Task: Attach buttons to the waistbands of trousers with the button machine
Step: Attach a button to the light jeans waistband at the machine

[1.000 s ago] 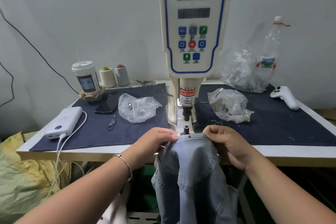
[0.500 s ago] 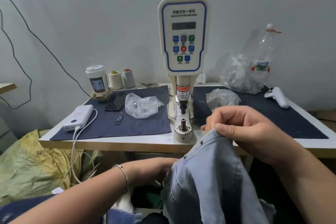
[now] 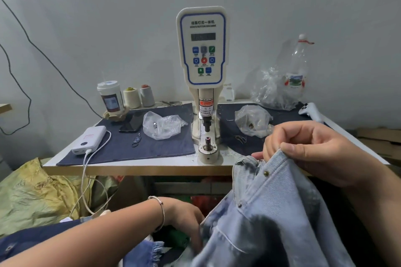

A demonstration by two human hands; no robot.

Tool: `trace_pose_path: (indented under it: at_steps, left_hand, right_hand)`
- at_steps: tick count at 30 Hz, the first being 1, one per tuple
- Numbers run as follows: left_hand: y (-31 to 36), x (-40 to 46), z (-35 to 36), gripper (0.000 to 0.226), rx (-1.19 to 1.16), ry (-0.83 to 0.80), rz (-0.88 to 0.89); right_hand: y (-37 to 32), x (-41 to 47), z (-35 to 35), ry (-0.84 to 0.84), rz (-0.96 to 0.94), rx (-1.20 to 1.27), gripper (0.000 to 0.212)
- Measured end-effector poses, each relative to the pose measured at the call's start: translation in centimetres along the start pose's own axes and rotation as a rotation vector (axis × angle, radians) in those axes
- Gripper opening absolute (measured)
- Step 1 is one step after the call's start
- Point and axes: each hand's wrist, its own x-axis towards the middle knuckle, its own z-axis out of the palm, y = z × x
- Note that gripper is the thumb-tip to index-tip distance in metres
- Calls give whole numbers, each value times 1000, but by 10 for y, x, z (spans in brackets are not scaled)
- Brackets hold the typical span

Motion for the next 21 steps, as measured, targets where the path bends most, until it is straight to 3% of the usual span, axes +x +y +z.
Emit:
trace_pose_path:
  at_steps: [3,6,8,10,13,16,17,18,19,21]
  left_hand:
    - [-10,-12,-5,2,-277,78,130]
    - [-11,-36,-26,13,-689,221,314]
    - [-8,-56,-42,12,-828,308,401]
    - [-3,-78,-56,13,-826,372,429]
    - [9,-111,-67,17,-625,531,465]
    - [26,-134,-71,17,-525,634,586]
    - [31,-140,-71,17,-515,626,611]
    - [34,-145,-71,17,-514,618,631]
    - [36,-150,-70,17,-535,628,639]
    - [32,-164,-71,17,-585,693,629]
  right_hand:
    - [0,-6,-3,11,22,-17,18]
    - [-5,-7,-8,59,49,-126,12]
    - [-11,-6,-9,70,67,-230,13]
    - [-15,-4,-9,67,104,-335,14]
    - [-8,9,-7,173,121,-508,8]
    - [10,31,4,304,245,-771,78]
    - [17,40,10,308,310,-803,94]
    - [27,48,15,307,354,-821,96]
    - [38,56,17,328,377,-846,80]
    - [51,68,20,405,425,-992,22]
